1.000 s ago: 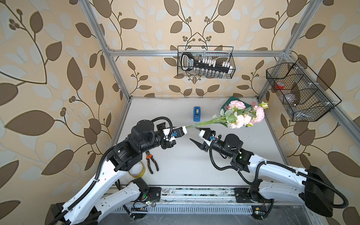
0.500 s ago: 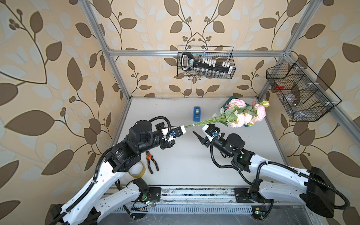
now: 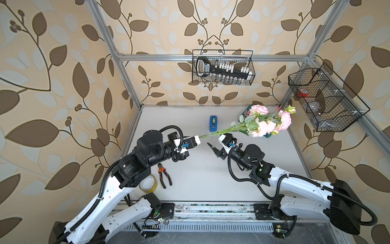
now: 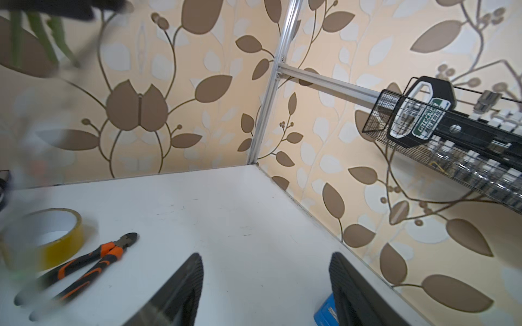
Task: Wrap bouquets with tape
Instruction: Wrap the tape around the bouquet.
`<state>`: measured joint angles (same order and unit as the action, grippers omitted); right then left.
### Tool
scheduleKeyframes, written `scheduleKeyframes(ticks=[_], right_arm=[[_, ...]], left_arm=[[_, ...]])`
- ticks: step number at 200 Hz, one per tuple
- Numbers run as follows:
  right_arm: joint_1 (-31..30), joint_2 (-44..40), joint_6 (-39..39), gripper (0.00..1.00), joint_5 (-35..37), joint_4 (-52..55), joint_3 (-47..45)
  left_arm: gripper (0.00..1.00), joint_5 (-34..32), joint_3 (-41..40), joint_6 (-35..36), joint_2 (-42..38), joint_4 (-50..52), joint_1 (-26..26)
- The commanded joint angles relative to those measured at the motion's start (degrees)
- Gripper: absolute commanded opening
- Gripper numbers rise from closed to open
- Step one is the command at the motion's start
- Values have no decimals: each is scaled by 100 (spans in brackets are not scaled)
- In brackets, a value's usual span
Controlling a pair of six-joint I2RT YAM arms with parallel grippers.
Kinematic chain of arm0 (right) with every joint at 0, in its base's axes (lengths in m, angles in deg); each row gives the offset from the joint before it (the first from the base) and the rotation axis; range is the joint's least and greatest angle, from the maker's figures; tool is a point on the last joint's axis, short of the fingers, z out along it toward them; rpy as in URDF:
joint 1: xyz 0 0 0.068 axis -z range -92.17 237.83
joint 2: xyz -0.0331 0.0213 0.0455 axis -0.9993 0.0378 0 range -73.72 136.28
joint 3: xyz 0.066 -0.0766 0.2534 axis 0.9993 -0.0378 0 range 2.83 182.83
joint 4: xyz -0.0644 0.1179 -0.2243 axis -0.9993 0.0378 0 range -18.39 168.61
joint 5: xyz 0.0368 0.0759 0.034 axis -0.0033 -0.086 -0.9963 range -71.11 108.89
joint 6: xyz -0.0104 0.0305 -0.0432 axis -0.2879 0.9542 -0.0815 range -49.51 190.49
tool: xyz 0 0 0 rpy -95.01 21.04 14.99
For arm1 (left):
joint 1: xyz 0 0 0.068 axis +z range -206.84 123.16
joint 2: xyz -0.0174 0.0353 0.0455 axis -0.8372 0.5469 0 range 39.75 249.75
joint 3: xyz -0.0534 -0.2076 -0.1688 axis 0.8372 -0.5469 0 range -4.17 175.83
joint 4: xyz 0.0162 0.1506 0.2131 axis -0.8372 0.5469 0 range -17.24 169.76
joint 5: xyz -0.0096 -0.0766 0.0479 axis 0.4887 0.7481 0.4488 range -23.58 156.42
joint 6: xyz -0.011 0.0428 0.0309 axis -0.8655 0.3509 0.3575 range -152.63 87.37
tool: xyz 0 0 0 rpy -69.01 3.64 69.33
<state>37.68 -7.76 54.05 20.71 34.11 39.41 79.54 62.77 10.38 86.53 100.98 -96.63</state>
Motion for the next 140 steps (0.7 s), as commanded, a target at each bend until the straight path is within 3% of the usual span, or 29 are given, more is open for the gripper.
scheduleKeyframes(ticks=[1,27,49,64,103,140], right_arm=[[-32,-91,-169,72,-669,-222,41],[-32,-67,-273,54,-685,-130,124],[-43,-129,-291,25,-987,-60,76],[-61,-222,-276,0,-1124,55,13],[-263,-615,-329,0,-1266,703,-4],[-502,-810,-834,0,-609,1919,487]], left_arm=[[0,34,144,-64,-20,-286,-29],[0,5,118,-38,-8,-296,-29],[0,-318,116,14,65,-357,-29],[0,-636,140,71,182,-349,-29],[0,-1265,316,107,709,-20,-29],[0,-1579,333,386,1108,238,-29]])
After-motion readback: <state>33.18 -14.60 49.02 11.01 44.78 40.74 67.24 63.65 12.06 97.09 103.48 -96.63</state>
